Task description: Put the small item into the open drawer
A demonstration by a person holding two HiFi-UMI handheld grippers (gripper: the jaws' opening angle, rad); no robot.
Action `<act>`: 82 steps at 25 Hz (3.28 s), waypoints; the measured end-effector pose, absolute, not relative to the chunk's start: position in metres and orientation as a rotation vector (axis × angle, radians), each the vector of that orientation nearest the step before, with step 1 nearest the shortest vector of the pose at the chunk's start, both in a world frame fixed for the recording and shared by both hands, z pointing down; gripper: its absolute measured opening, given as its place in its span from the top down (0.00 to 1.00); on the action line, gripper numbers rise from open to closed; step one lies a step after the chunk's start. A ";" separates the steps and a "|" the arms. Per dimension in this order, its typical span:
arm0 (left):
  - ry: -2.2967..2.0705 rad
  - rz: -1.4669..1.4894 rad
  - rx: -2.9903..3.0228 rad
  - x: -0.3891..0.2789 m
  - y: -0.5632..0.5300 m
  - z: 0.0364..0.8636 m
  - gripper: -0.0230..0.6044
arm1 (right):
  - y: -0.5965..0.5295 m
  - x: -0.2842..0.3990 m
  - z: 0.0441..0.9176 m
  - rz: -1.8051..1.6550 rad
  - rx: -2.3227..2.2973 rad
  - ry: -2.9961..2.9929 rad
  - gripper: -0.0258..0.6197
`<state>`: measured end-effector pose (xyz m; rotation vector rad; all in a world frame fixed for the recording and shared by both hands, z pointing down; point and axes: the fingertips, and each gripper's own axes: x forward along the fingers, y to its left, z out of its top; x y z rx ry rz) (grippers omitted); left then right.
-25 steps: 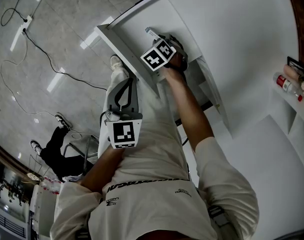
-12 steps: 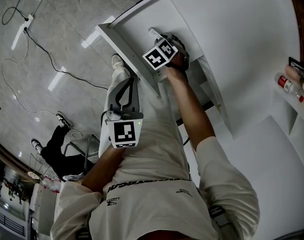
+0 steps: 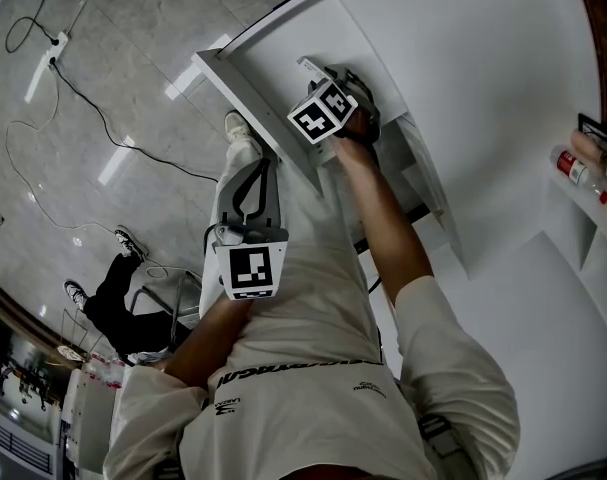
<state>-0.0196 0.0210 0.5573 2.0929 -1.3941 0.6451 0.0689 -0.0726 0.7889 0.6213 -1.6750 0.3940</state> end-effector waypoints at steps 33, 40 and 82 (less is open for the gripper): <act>-1.441 0.614 2.247 -0.023 0.019 0.492 0.97 | -0.065 0.070 0.685 0.466 0.799 -1.769 0.73; -1.473 0.567 2.298 -0.023 0.008 0.457 0.97 | -0.075 0.067 0.624 0.407 0.895 -1.863 0.80; -1.463 0.236 2.606 -0.008 -0.050 0.271 0.97 | -0.060 0.078 0.303 0.330 1.620 -2.360 0.96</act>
